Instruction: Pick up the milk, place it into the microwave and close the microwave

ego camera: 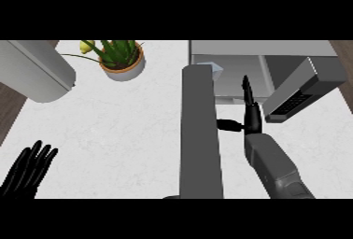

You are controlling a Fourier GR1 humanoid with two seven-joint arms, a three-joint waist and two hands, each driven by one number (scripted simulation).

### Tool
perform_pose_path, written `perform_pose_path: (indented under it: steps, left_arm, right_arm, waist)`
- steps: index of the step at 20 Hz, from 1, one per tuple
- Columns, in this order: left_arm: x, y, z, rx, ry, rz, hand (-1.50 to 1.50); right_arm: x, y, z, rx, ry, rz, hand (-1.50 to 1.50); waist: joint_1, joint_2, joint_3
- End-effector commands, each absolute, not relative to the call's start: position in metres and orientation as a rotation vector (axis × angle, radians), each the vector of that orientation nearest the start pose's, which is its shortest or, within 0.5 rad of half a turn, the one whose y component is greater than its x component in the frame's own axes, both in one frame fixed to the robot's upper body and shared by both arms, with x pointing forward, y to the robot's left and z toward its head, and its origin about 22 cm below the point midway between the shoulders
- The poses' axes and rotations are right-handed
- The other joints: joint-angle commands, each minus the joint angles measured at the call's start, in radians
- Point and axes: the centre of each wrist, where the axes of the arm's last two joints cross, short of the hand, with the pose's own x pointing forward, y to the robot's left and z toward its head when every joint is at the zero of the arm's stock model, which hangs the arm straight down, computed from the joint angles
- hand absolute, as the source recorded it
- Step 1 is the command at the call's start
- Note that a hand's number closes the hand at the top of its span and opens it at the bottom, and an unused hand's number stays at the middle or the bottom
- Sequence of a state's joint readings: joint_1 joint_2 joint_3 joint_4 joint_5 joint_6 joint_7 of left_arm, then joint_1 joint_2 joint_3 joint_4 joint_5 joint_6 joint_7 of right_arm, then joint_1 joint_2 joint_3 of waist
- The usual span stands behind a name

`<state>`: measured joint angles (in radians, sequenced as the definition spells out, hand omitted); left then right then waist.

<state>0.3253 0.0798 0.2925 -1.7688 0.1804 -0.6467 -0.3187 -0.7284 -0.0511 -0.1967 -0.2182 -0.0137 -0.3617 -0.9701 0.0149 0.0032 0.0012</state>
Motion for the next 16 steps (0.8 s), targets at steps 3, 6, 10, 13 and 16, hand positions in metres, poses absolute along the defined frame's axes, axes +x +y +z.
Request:
perform_pose_path:
  steps: [3, 6, 10, 13, 16]
  left_arm:
    - [0.152, 0.31, 0.006, -0.363, -1.815, -0.18, -1.5]
    - [0.151, 0.311, 0.008, -0.381, -1.809, -0.229, -1.5]
    - [0.166, 0.296, 0.003, -0.409, -1.788, -0.31, -1.5]
    - [0.172, 0.279, -0.002, -0.423, -1.769, -0.367, 1.5]
    - [0.17, 0.268, 0.005, -0.437, -1.76, -0.389, 1.5]
  right_arm:
    - [0.313, -0.194, -0.126, -0.097, -1.879, 0.029, -1.5]
    - [0.282, -0.203, -0.146, -0.075, -1.902, 0.002, -1.5]
    - [0.268, -0.203, -0.145, -0.043, -1.898, 0.018, -1.5]
    - [0.251, -0.208, -0.142, -0.069, -1.9, -0.016, -1.5]
    - [0.216, -0.23, -0.149, -0.022, -1.913, -0.108, -1.5]
  waist:
    - [-0.019, -0.006, -0.001]
    - [-0.031, -0.011, -0.002]
    - [-0.041, -0.015, -0.003]
    - [-0.04, -0.013, -0.003]
    - [-0.042, -0.012, -0.003]
